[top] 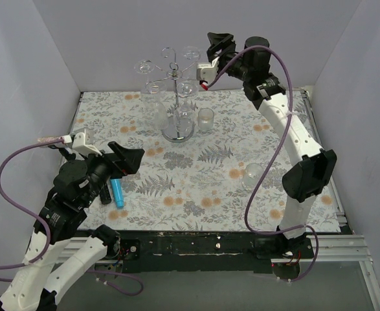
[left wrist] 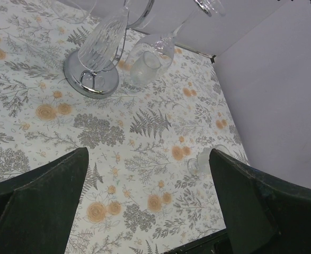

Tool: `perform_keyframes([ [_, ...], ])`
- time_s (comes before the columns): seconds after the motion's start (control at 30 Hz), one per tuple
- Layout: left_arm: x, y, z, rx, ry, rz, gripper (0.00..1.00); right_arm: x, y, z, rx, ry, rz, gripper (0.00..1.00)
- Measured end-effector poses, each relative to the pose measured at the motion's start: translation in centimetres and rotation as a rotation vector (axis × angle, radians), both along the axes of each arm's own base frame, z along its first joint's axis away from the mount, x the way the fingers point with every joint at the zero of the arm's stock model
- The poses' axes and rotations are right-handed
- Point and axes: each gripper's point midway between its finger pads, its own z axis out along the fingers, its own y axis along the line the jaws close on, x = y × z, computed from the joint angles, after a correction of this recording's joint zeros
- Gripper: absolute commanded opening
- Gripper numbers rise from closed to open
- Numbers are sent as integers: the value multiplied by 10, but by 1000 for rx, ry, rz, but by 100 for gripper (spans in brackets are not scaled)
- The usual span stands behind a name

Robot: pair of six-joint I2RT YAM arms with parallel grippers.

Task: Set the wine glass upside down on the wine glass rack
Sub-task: Turn the wine glass upside down at the wine rack, then pick up the wine glass at the center of the board.

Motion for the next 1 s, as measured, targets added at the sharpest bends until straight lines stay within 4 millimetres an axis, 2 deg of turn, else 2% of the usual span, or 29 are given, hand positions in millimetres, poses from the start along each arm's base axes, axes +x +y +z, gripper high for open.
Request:
perform_keyframes([
  [0.13,-7,0,3,-31,-11,-11,98,-28,-18,23,71,35,-24,66],
  [0.3,-9,-3,5,-56,-9,-28,98,-73,-46,48,189,106,-48,66],
  [0.47,-11,-7,6,-75,-5,-47,98,-100,-78,63,324,235,-90,68],
  [0.57,-13,-10,8,-88,-4,-62,98,-115,-94,49,385,358,-120,71],
  [0.77,-18,-15,7,-123,-4,-92,98,-153,-116,1,500,646,-146,77],
  [1.0,-25,-18,5,-162,2,-120,98,-188,-149,-25,641,815,-186,84],
])
